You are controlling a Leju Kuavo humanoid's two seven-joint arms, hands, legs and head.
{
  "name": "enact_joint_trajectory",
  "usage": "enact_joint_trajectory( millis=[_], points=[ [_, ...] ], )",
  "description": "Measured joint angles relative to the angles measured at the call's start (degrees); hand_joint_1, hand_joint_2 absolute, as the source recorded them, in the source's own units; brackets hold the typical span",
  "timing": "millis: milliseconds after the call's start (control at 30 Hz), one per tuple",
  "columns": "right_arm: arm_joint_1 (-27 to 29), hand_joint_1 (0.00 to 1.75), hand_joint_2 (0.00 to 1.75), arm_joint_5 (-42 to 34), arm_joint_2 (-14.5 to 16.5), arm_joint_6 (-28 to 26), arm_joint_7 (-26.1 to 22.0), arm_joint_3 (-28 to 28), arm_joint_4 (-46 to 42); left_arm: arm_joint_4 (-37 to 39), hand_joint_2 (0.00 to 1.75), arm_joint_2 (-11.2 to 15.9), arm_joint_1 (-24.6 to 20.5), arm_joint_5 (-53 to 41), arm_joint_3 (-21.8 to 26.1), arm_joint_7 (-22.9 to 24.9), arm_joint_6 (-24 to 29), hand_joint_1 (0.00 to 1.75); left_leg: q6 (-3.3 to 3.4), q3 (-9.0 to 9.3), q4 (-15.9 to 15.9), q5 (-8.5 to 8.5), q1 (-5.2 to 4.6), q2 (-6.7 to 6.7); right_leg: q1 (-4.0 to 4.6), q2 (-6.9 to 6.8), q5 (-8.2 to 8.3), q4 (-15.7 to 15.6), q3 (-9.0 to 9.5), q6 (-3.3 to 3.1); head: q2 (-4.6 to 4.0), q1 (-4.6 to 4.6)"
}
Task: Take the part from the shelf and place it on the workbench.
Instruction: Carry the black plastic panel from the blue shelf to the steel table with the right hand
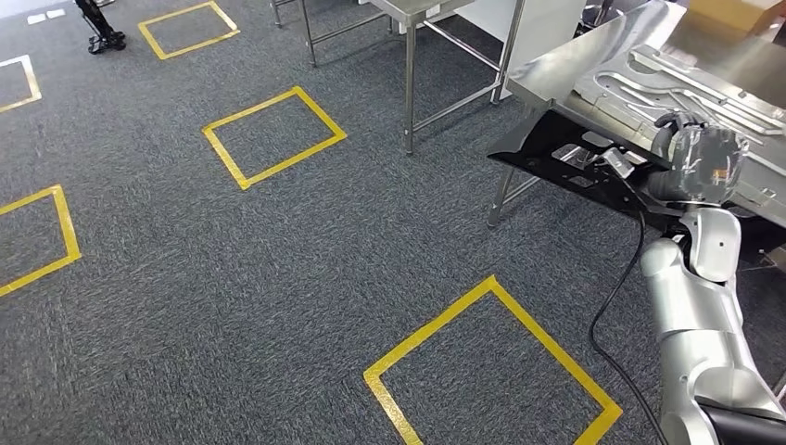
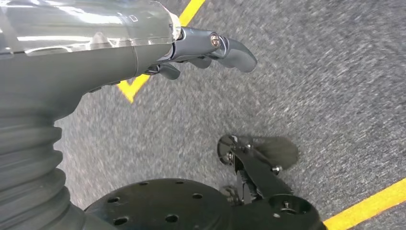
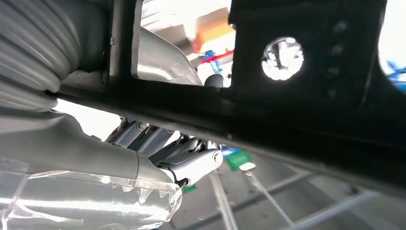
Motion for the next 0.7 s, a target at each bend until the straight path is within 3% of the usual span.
enact_joint_trajectory(
  millis=[67, 133, 200, 267, 300, 333, 367, 433, 467, 500, 567, 633, 700],
  points=[
    [0.3, 1.75, 1.75, -0.3, -0.8, 0.0, 0.0, 0.1, 0.0, 0.0, 1.75, 0.0, 0.0, 0.0, 0.0, 0.2, 0.0, 0.00, 0.48, 2.03, -2.5, -0.71, -0.21, 1.21, -0.21, 0.43, 0.83, 0.3, 0.11, 0.80, 0.01, 0.00],
    [0.3, 1.75, 1.75, -0.4, -1.3, 0.0, -0.1, 0.2, 0.0, 0.0, 1.75, 0.0, -0.1, 0.1, 0.0, 0.4, -0.1, 0.00, 0.57, 4.24, -4.4, -0.45, -0.14, 2.40, 0.06, -2.40, 1.29, 2.2, -0.54, 1.22, -0.01, 0.07],
    [-0.2, 1.75, 1.75, -0.3, -1.6, 0.0, -0.1, 0.4, 0.1, 0.1, 1.75, 0.0, -0.2, 0.2, 0.0, 0.4, 0.0, 0.00, 0.55, 5.70, -5.3, -0.71, -0.15, 3.56, 0.23, -5.84, -0.28, 7.0, -3.63, 1.53, -0.01, 0.13],
    [-0.2, 1.75, 1.75, -0.1, -1.7, 0.0, 0.0, 0.5, 0.3, 0.1, 1.75, 0.0, -0.1, 0.5, 0.0, 0.4, 0.2, 0.00, 0.51, 6.75, -5.4, -1.73, 0.00, 4.84, 0.01, -6.83, -2.83, 12.1, -7.86, 2.02, -0.01, 0.12],
    [-0.1, 1.75, 1.75, 0.2, -1.7, 0.0, 0.0, 0.6, 0.5, 0.1, 1.75, -0.1, -0.1, 0.6, 0.0, 0.4, 0.3, 0.00, 0.38, 7.42, -5.4, -2.40, 0.14, 5.49, -0.22, -7.01, -3.20, 12.8, -9.19, 2.26, -0.01, 0.12],
    [0.0, 1.75, 1.75, 0.6, -1.7, 0.0, 0.1, 0.7, 0.6, 0.1, 1.75, -0.2, 0.0, 0.7, 0.0, 0.4, 0.3, 0.00, 0.11, 8.19, -5.3, -3.17, 0.34, 6.13, -0.50, -7.30, -2.36, 11.6, -9.69, 2.58, -0.01, 0.12],
    [0.0, 1.75, 1.75, 1.0, -1.7, 0.0, 0.3, 0.8, 0.7, 0.1, 1.75, -0.3, 0.0, 0.8, 0.0, 0.4, 0.3, 0.00, -0.24, 9.00, -5.1, -4.03, 0.53, 6.76, -0.79, -7.95, -0.17, 8.8, -9.36, 2.91, 0.00, 0.13],
    [-0.1, 1.75, 1.75, 1.6, -1.7, 0.0, 0.7, 0.9, 1.0, 0.1, 1.75, -0.3, 0.0, 0.9, 0.0, 0.4, 0.3, 0.00, -1.13, 10.25, -4.4, -6.02, 0.64, 7.92, -1.01, -10.87, 5.08, 2.4, -8.30, 3.28, 0.00, 0.13],
    [-0.2, 1.75, 1.75, 1.8, -1.7, 0.0, 0.9, 1.0, 1.1, 0.2, 1.75, -0.2, -0.1, 0.9, 0.0, 0.5, 0.2, 0.00, -1.60, 10.60, -4.0, -6.95, 0.46, 8.52, -0.83, -11.90, 6.63, 0.7, -8.11, 2.89, -0.01, 0.09],
    [-0.3, 1.75, 1.75, 2.0, -1.7, 0.0, 1.2, 1.0, 1.2, 0.2, 1.75, -0.2, -0.1, 0.9, 0.0, 0.4, 0.0, 0.00, -2.01, 11.01, -3.9, -7.89, 0.27, 9.20, -0.63, -12.23, 6.93, 0.2, -8.26, 2.34, -0.01, 0.07],
    [-0.6, 1.75, 1.75, 2.3, -1.7, 0.1, 1.7, 1.4, 1.1, 0.2, 1.75, -0.2, -0.2, 0.9, 0.0, 0.3, -0.7, 0.00, -2.79, 11.79, -3.4, -8.71, 0.27, 10.09, -0.62, -10.43, 5.67, 0.8, -8.22, 1.06, 0.00, 0.01],
    [-1.2, 1.75, 1.75, 2.5, -1.9, 0.2, 2.1, 1.8, 0.8, 0.2, 1.75, -0.2, -0.5, 0.7, 0.0, 0.2, -1.2, 0.00, -3.35, 11.29, -0.6, -8.74, 0.73, 8.56, -0.92, -8.62, 4.36, 1.0, -7.28, 0.29, 0.01, 0.00],
    [-1.6, 1.75, 1.75, 2.7, -2.0, 0.4, 2.6, 2.4, 0.5, 0.2, 1.75, -0.2, -0.6, 0.7, 0.0, 0.1, -1.5, 0.00, -3.72, 7.13, 6.4, -9.89, 0.99, 5.99, -0.89, -7.16, 3.34, 1.0, -5.80, -0.33, 0.00, -0.01]
  ],
)
